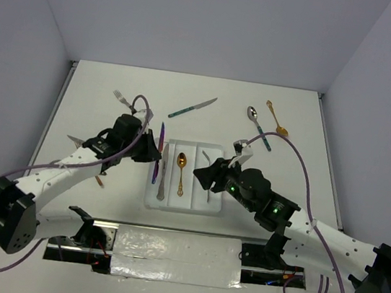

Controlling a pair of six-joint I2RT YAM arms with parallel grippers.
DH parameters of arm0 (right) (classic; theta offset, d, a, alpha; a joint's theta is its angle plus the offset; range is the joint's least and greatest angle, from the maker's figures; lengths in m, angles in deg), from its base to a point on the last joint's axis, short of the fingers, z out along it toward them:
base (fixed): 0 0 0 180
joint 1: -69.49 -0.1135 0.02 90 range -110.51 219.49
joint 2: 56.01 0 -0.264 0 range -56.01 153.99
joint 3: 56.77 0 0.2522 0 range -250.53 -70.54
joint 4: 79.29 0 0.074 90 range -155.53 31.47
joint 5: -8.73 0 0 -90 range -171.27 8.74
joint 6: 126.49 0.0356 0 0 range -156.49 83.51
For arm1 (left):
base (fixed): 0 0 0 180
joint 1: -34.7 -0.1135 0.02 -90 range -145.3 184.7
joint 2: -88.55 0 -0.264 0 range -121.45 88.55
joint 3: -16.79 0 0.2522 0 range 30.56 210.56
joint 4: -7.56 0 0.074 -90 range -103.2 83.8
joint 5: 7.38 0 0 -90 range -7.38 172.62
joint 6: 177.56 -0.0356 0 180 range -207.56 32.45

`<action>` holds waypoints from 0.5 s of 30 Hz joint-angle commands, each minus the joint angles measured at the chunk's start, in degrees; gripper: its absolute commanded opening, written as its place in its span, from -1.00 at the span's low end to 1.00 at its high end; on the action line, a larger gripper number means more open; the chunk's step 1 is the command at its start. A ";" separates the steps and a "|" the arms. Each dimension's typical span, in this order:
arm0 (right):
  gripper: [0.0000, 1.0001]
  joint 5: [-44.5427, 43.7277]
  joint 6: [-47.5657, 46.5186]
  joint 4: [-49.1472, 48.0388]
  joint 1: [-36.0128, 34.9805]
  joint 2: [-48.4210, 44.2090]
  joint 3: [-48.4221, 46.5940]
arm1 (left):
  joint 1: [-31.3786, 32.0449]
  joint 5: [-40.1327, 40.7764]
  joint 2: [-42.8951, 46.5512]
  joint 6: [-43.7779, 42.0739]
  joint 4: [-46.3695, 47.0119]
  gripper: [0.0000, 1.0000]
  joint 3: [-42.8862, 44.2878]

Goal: Sort the eating utensils into containers

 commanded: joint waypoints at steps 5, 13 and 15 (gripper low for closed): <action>0.07 -0.91 -0.21 -0.27 -0.20 -1.50 -2.31 | 2.80 4.53 -7.69 2.40 9.01 -1.00 -0.17; 0.07 0.58 -0.30 -0.36 -0.20 -0.80 -2.65 | 8.52 12.18 -7.44 5.48 8.84 -1.00 -2.28; 0.07 0.85 -0.30 -0.53 -0.20 -0.62 -2.66 | 8.78 13.85 -6.65 5.75 8.31 -1.00 -2.72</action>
